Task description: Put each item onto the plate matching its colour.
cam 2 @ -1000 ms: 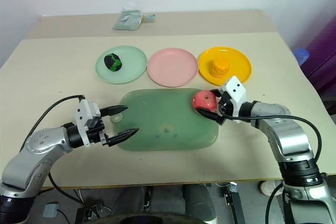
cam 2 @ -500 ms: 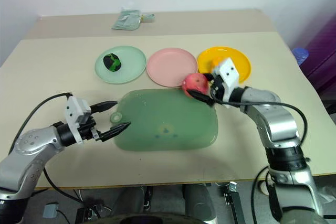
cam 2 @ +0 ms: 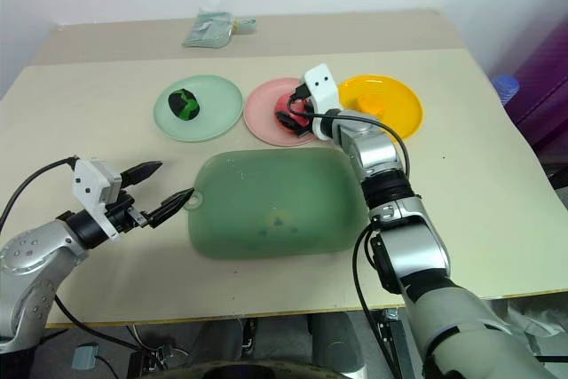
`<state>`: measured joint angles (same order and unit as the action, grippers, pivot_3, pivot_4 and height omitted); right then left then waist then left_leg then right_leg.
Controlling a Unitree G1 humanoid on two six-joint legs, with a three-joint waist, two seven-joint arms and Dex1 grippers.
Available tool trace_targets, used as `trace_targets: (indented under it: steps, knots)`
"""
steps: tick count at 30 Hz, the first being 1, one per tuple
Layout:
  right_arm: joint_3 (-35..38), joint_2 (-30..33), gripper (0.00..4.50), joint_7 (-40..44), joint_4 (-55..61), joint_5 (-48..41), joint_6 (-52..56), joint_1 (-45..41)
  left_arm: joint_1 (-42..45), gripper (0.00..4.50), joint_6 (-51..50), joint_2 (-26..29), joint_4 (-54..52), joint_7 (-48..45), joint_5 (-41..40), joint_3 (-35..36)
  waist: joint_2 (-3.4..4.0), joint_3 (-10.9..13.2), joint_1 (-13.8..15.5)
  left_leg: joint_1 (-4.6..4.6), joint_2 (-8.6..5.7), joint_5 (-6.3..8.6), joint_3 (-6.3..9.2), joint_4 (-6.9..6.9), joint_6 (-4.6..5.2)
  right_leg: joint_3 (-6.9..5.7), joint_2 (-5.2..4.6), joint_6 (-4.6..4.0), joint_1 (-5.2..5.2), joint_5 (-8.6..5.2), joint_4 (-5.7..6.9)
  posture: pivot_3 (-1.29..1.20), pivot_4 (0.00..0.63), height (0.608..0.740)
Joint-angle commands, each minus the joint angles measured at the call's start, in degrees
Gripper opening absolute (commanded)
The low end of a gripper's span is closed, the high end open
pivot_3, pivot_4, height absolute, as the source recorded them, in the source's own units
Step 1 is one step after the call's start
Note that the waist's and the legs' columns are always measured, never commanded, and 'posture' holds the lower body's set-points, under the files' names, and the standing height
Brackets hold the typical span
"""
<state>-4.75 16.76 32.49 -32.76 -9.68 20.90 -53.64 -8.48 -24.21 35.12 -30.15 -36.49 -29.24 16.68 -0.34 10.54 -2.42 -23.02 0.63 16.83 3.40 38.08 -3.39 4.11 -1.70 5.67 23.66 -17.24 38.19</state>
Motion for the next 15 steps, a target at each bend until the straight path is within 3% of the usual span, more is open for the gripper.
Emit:
trace_targets:
  steps: [1,7,12,15]
  knots:
    - [5.32,7.09,4.48,8.68,12.59,-4.72,-2.61,5.15,-2.14,4.50,0.87,-0.13,-1.93,1.70,0.38,3.85,-0.01,-0.01,0.30,0.00,0.01,0.00,0.05,0.00,0.00,-0.04,0.01,0.00,-0.02,0.00,0.01,0.00,0.150,0.740]
    - [13.12,22.19,4.48,21.50,26.03,-12.91,3.86,23.17,-5.35,4.50,2.39,0.75,0.63,0.88,0.58,9.33,-0.02,-0.01,0.50,0.21,0.01,0.03,0.02,0.02,0.05,-0.06,-0.01,0.00,-0.29,0.00,-0.09,0.00,0.150,0.740]
    - [19.73,29.19,4.48,27.32,34.71,-19.33,8.96,37.13,-7.36,4.50,3.20,1.74,2.73,-0.65,0.58,12.31,0.05,0.01,-0.23,0.72,0.04,0.04,-0.08,0.00,0.08,0.04,0.16,-0.03,-0.72,-0.02,-0.06,0.00,0.150,0.740]
    - [22.13,31.02,4.48,27.31,37.39,-20.99,10.86,41.28,-8.30,4.50,3.40,1.58,2.86,-1.15,0.42,12.89,0.04,0.01,-0.25,0.75,0.07,0.05,-0.10,-0.01,0.08,0.07,0.22,-0.03,-0.74,-0.02,-0.06,0.00,0.150,0.740]
